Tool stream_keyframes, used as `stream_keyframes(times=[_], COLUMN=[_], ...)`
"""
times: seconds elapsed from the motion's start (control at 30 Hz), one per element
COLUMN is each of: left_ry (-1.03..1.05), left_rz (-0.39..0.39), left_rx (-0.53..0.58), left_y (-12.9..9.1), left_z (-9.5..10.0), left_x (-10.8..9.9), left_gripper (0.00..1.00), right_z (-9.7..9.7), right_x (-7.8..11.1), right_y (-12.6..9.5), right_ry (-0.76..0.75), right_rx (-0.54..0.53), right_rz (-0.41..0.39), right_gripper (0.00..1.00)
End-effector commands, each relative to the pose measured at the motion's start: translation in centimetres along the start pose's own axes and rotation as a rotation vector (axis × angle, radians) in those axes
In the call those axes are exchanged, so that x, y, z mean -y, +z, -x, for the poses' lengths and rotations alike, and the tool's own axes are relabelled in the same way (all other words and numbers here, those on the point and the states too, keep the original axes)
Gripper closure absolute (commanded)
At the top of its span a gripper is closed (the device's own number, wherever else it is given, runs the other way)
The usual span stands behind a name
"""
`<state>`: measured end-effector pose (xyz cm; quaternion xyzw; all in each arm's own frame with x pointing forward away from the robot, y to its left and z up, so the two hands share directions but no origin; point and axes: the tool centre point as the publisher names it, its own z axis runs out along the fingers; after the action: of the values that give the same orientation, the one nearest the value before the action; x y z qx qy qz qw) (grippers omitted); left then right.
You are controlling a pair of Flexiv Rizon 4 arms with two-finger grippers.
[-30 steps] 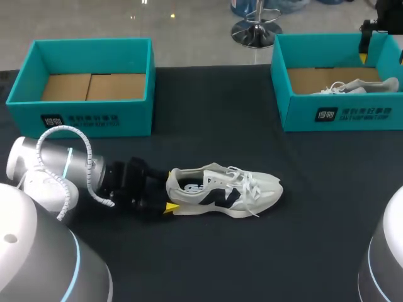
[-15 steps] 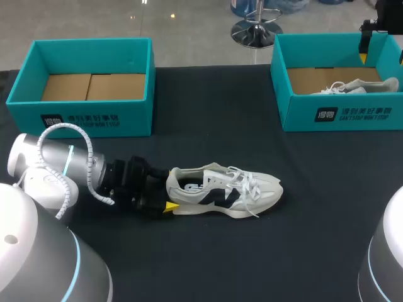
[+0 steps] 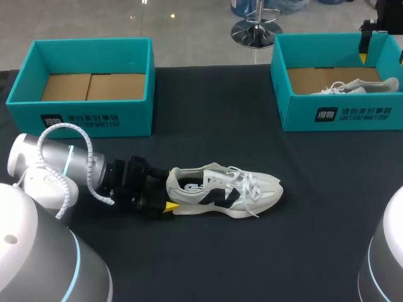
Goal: Take the shoe out of the shoebox, open the shoe tongue, remove and reinsert the insole, then place the shoe into the shoebox
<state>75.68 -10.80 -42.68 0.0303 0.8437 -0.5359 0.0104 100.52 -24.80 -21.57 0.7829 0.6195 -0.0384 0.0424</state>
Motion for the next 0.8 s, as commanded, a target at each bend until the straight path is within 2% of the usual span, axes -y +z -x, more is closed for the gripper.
stream_keyframes(times=[0.03,0.13,0.27,0.4,0.47,0.67,0.73,0.8], left_ry=[0.0,0.0,0.0,0.0,0.0,0.0,0.0,0.0], left_rz=[0.004,0.004,0.004,0.004,0.004,0.004,0.004,0.004], left_rx=[-0.001,-0.001,-0.001,-0.001,-0.001,-0.001,-0.001,-0.001], left_y=[0.3,0.3,0.3,0.3,0.3,0.3,0.3,0.3], left_z=[0.5,0.5,0.5,0.5,0.5,0.5,0.5,0.5], left_x=[-0.6,-0.6,-0.6,-0.6,-0.6,-0.6,-0.6,-0.6], left_gripper=[1.0,1.0,1.0,1.0,1.0,1.0,1.0,1.0], right_z=[-1.4,-3.3,-6.9,-10.2,-11.8,-16.2,-17.3,-17.9], right_x=[0.7,2.2,4.4,6.6,7.7,11.3,12.6,13.5], right_y=[-0.5,-1.1,-1.9,-2.0,-2.0,-1.4,-1.2,-1.1], right_ry=[0.017,0.015,-0.017,-0.044,-0.057,-0.144,-0.177,-0.132], right_rx=[0.05,0.094,0.131,0.128,0.167,0.233,0.207,0.233], right_rz=[0.008,0.021,0.036,0.038,0.036,0.124,0.123,0.048], right_gripper=[0.0,0.0,0.0,0.0,0.0,0.0,0.0,0.0])
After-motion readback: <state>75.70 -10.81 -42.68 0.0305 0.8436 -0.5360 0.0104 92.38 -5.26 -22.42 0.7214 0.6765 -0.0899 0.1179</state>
